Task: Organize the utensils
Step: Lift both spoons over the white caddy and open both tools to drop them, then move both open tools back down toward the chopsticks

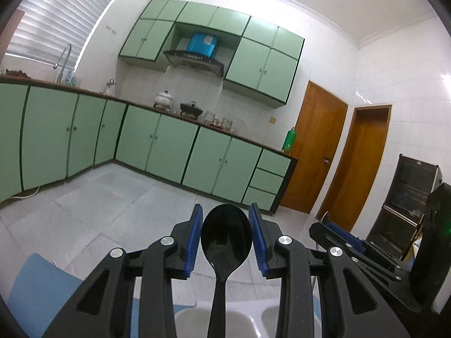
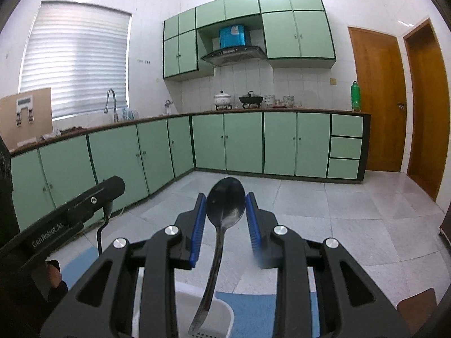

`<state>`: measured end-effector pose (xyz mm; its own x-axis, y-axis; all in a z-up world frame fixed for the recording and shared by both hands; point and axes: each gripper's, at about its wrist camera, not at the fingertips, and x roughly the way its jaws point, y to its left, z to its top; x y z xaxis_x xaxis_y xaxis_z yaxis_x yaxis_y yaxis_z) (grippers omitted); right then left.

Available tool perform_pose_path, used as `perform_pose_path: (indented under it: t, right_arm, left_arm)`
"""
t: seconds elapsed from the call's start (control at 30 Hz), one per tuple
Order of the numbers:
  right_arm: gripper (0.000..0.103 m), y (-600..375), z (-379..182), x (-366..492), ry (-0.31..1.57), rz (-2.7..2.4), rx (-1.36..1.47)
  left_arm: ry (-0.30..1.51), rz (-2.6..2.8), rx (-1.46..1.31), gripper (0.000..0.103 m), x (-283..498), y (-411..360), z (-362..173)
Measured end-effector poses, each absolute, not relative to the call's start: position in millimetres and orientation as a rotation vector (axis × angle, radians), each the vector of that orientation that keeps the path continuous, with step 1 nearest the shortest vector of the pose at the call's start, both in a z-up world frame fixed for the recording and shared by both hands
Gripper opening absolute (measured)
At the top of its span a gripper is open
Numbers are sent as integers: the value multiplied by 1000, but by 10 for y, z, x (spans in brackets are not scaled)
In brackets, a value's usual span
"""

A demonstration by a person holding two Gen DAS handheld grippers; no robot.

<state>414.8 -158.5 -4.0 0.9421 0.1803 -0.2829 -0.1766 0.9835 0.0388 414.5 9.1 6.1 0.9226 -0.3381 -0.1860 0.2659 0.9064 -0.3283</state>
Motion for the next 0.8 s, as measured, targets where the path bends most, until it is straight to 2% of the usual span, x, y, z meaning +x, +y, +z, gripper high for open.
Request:
perform_pose_path:
  t: [0.23,0.3,0.43,0.6,0.7,0.8]
  right_arm:
    - [30,-1619,-121,4072,346,223,32]
    - [40,-1641,-99,3986,358,225,45]
    - [49,-1688,-62,3762,392,231,55]
    - [64,-1752,-139,3235,473,252,79]
    - [70,-1728,-308,2825,544,281,85]
    - [71,-1657,-535,2443,616,290,66]
  left_arm:
    - [300,-315,-272,34,4077,74,-26]
    - [311,-313,-246,37,3988,75,10]
    - [358,-290,-163,41,3759,33,77]
    - [450,-244,-76,53,3186,26,52]
    - [510,-238,-49,59,2773,17,-93]
    - [608,-233,-52,61,2417,2,-342]
